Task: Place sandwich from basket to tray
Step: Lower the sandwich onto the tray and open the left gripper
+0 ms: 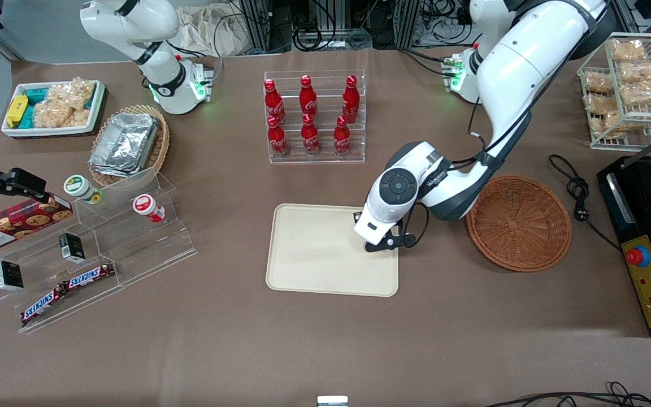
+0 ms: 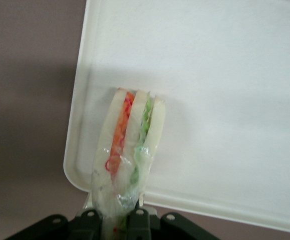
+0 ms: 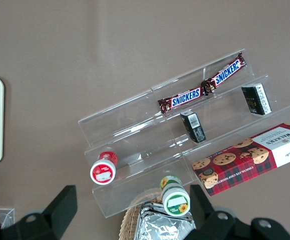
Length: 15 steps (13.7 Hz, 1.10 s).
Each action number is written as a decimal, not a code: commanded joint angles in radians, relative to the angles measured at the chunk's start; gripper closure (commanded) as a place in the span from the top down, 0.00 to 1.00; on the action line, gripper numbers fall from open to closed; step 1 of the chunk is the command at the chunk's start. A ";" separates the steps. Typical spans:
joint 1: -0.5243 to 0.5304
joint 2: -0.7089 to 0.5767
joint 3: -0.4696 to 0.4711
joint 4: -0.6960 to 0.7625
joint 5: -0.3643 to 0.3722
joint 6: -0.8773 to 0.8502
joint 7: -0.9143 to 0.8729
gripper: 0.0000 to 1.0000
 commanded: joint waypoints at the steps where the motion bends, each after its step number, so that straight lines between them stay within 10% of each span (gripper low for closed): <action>1: -0.006 0.011 0.022 -0.005 0.041 0.031 -0.016 0.00; 9: -0.007 0.037 0.024 0.045 0.095 0.031 -0.007 0.00; 10: -0.007 0.042 0.024 0.045 0.103 0.031 -0.013 0.19; 12: -0.011 0.055 0.024 0.086 0.102 0.019 -0.014 0.99; 15: -0.008 0.036 0.022 0.116 0.100 -0.005 -0.017 1.00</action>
